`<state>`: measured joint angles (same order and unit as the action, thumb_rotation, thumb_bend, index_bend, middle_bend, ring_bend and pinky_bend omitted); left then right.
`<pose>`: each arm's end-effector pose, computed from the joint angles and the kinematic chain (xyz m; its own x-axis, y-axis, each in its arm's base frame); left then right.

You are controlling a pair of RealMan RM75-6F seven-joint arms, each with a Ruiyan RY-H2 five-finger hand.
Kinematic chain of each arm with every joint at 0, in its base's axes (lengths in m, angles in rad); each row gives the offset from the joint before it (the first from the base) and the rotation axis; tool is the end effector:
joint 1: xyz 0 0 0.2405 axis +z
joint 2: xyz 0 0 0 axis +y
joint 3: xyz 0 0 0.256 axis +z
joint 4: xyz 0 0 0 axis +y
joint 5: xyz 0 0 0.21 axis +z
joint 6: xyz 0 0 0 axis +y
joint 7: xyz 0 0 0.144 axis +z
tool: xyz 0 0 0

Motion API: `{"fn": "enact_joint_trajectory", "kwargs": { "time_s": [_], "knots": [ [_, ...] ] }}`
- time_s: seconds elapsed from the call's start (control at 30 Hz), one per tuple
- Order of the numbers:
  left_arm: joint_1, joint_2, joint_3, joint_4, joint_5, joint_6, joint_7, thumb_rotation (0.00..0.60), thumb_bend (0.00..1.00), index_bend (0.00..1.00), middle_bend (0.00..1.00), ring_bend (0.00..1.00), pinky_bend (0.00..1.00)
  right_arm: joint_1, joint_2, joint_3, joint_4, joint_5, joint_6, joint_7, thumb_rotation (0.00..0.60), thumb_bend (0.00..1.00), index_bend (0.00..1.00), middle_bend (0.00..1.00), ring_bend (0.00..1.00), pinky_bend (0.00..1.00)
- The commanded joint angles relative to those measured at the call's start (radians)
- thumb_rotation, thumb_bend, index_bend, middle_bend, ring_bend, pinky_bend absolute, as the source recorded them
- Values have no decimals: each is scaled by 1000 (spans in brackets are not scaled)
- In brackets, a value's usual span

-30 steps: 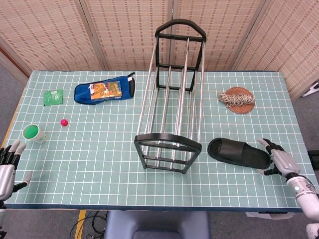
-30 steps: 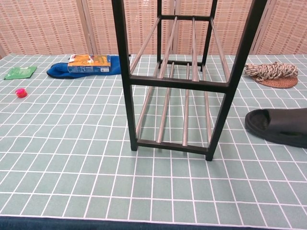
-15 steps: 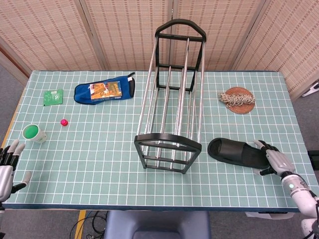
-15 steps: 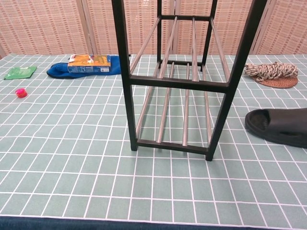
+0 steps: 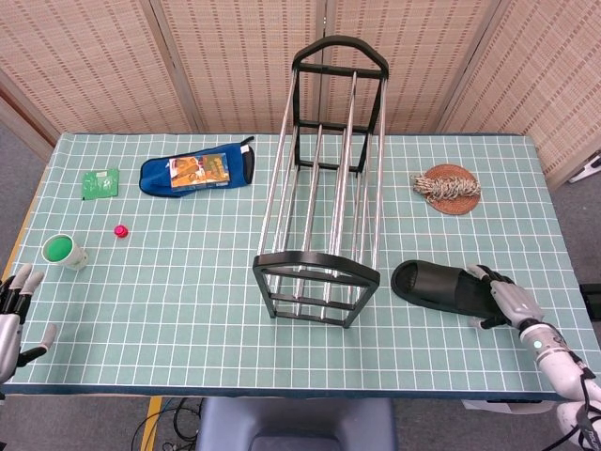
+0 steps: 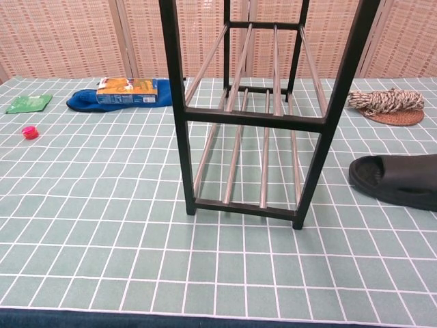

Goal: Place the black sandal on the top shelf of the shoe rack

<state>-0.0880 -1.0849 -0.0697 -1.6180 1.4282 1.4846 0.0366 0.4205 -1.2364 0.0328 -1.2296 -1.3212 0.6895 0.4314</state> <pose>-0.3193 0.1860 0.1766 0.4465 -0.0185 0.8946 0.8936 0.0595 -0.4448 -0.3791 -0.2773 0.0910 0.1485 -0.5375 0.8300 -0.9467 0.1652 0.2764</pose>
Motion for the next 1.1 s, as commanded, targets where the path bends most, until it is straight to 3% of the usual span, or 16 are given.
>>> {"fn": "enact_joint_trajectory", "kwargs": {
  "time_s": [0.03, 0.17, 0.4, 0.77, 1.1],
  "knots": [
    [1, 0, 0, 3, 1, 1, -4, 600, 377, 42, 0, 0, 0, 2, -8, 0, 9, -2, -1, 9, 600, 209, 0, 9, 0, 119],
    [-1, 1, 0, 4, 4, -1, -5, 600, 377, 42, 0, 0, 0, 3, -14, -4, 16, -17, 3, 28, 600, 244, 25, 91, 61, 252],
    [1, -10, 2, 13, 8, 2, -1, 600, 377, 42, 0, 0, 0, 2, -12, -7, 16, -27, 19, 37, 600, 264, 216, 230, 207, 424],
    [4, -16, 2, 19, 9, 7, 6, 600, 377, 42, 0, 0, 0, -18, 33, 2, -38, -38, 94, 31, 600, 283, 263, 262, 238, 458],
    [-9, -23, -10, 16, -23, -21, 43, 600, 377, 43, 0, 0, 0, -48, 160, 17, -165, -50, 183, 46, 600, 282, 263, 263, 238, 458]
  ]
}}
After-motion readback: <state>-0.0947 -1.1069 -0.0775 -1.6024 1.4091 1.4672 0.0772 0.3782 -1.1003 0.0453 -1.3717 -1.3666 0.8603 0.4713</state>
